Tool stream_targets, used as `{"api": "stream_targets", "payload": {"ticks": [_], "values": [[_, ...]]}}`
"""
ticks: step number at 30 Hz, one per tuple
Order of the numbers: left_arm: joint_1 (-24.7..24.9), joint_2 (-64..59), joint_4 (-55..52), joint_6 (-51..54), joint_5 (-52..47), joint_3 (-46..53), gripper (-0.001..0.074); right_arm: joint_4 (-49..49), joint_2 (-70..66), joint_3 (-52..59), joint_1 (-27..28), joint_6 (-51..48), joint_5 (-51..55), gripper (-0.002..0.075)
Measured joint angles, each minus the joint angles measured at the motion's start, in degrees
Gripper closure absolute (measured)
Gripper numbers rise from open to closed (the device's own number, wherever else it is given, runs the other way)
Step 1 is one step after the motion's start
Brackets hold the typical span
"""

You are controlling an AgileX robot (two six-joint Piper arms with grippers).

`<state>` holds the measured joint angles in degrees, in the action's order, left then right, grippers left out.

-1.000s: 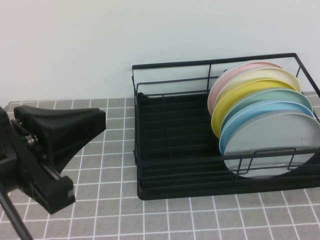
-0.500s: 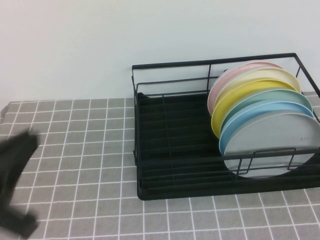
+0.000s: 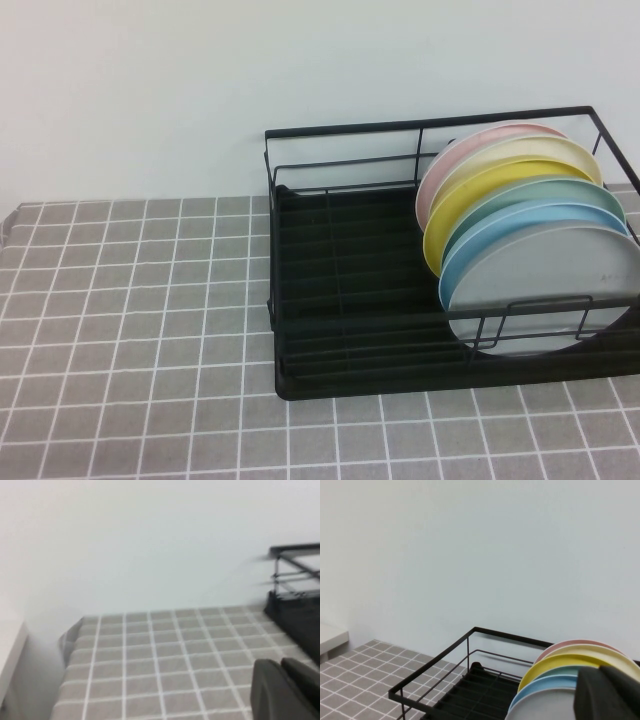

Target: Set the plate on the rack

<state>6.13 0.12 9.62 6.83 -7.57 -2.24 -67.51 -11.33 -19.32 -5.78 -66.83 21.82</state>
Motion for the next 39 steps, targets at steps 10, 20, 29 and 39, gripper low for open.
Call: {"api": "stream_targets", "payload": {"ticks": [10,20,29,39], "values": [[-4.4,0.4,-3.6,0.2,-7.2,2.3,0.0735,0.0,0.0,0.0,0.0,0.0,0.0,0.0725],[-4.4,0.4,0.4,0.3,-10.4,2.3,0.0735,0.0,0.0,0.0,0.0,0.0,-0.2,0.0725],[-4.4,0.4,0.6,0.3,-10.6,2.3,0.0737,-0.7,0.0,0.0,0.0,0.0,-0.2,0.0725],[-4.4,0.4,0.6,0.3,-10.6,2.3,0.0735,-0.8,0.0,0.0,0.0,0.0,-0.2,0.0725]]}}
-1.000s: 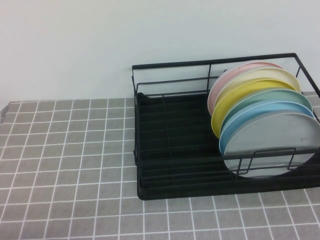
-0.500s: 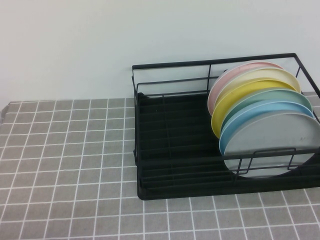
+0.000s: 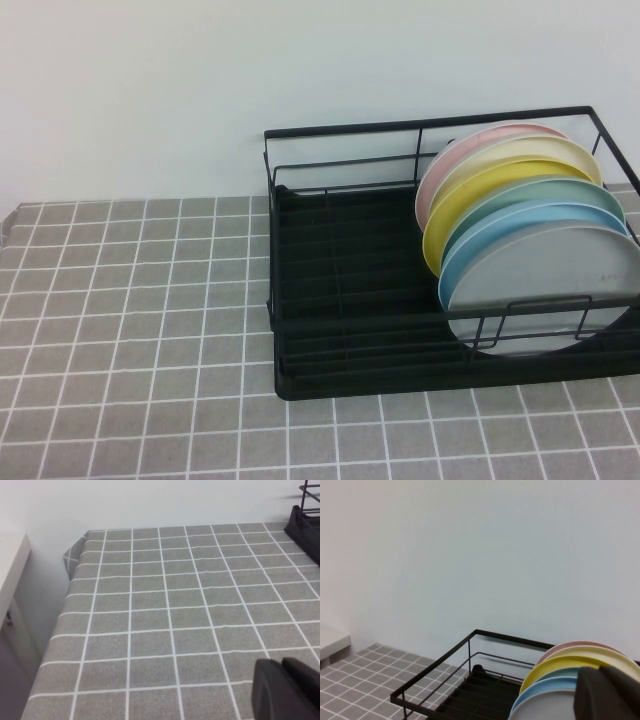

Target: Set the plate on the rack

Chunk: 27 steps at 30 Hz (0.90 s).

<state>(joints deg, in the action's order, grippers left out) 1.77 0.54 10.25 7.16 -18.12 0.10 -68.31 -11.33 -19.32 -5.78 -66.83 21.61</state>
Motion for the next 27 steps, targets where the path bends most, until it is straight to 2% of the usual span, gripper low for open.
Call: {"api": "stream_targets", "payload": {"ticks": [13,20,24,27], "values": [[0.0,0.0,0.0,0.0,0.0,0.0,0.0735,0.0,4.1,0.1,0.0,0.0,-0.2,0.0725],[0.0,0.0,0.0,0.5,0.0,0.0,0.0735,3.2,6.8,0.1,0.0,0.0,-14.1,0.0725],[0.0,0.0,0.0,0.5,0.0,0.0,0.0735,16.9,6.8,0.1,0.0,1.5,-14.1,0.0725],[0.0,0.0,0.0,0.5,0.0,0.0,0.0735,32.1,7.0,0.1,0.0,11.2,-7.6,0.0725]]}}
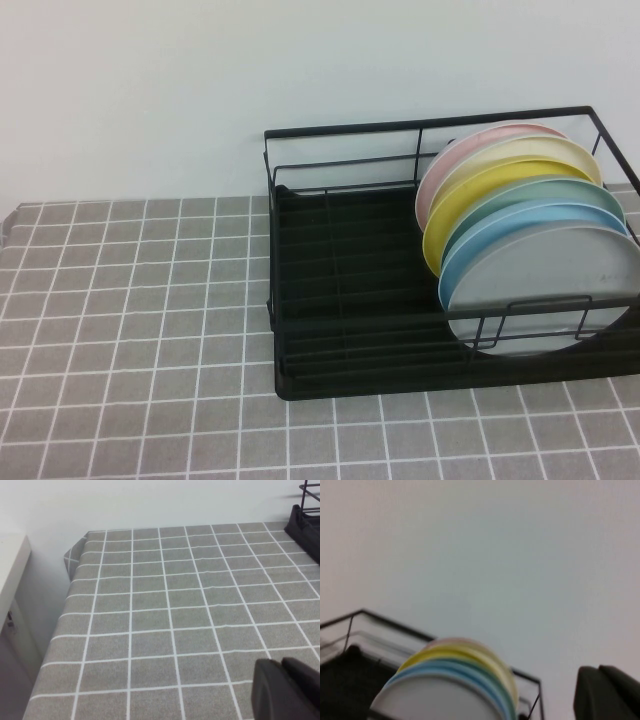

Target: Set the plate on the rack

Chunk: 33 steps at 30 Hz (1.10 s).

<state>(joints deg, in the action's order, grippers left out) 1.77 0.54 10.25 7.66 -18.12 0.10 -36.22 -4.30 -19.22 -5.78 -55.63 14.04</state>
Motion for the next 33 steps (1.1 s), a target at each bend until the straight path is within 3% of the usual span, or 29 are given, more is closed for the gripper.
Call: {"api": "stream_targets", "payload": {"ticks": [3,6,16,33], "values": [[0.0,0.0,0.0,0.0,0.0,0.0,0.0735,14.5,0.8,0.5,0.0,18.5,8.7,0.0725],[0.0,0.0,0.0,0.0,0.0,0.0,0.0735,25.5,2.1,4.2,0.0,31.6,10.4,0.0725],[0.0,0.0,0.0,0.1,0.0,0.0,0.0735,47.3,4.7,18.1,0.0,61.0,6.1,0.0725],[0.0,-0.1,0.0,0.1,0.0,0.0,0.0735,47.8,4.7,19.3,0.0,61.0,5.7,0.0725]]}}
